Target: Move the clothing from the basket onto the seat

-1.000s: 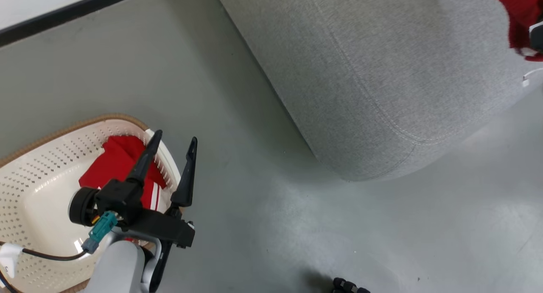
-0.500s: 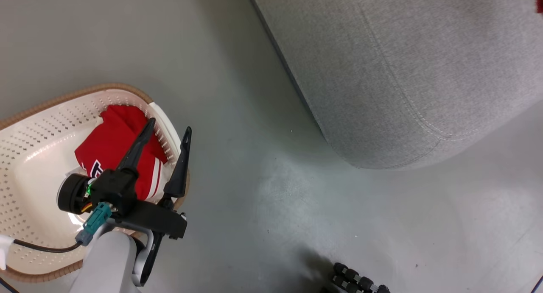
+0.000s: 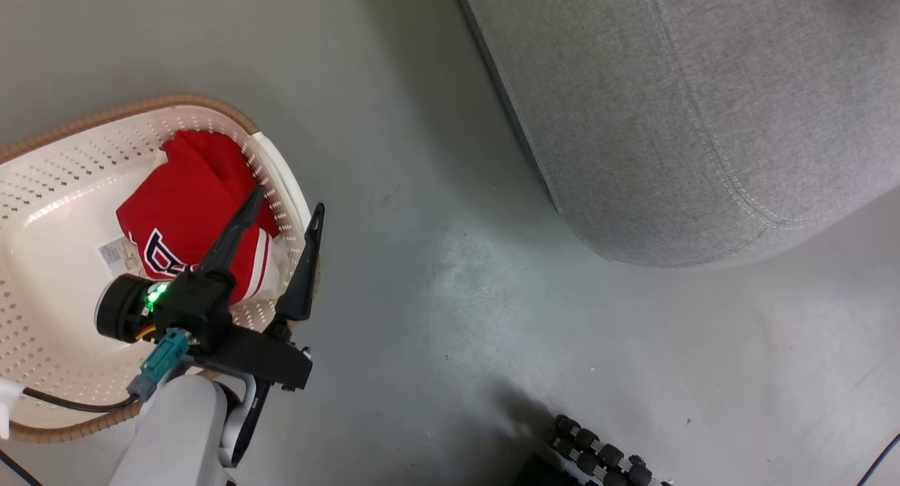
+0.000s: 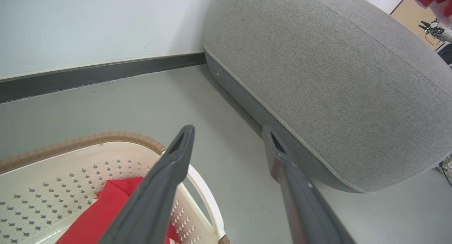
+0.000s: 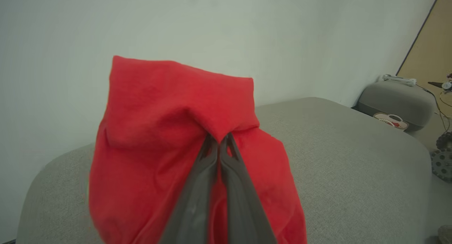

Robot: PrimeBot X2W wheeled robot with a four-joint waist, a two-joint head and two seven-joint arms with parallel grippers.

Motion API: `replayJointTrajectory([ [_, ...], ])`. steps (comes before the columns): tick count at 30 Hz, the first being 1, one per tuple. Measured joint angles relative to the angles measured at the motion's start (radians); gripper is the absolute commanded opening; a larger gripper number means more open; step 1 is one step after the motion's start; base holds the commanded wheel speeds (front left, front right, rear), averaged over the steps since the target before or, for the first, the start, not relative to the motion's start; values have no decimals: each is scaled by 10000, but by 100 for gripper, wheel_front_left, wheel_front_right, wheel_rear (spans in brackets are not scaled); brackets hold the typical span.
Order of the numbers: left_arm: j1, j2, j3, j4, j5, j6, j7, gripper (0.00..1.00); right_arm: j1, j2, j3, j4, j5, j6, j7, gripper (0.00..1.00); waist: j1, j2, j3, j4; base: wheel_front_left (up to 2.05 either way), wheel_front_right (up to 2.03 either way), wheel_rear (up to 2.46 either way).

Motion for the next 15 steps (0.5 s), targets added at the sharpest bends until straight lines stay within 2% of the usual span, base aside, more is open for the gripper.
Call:
replayJointTrajectory([
  [15,-234,387,13,-230,0,0,-2,100,-1087,-466,-1043,303,280,-353,-2,0,-1,1,1033,308,0,0,0],
])
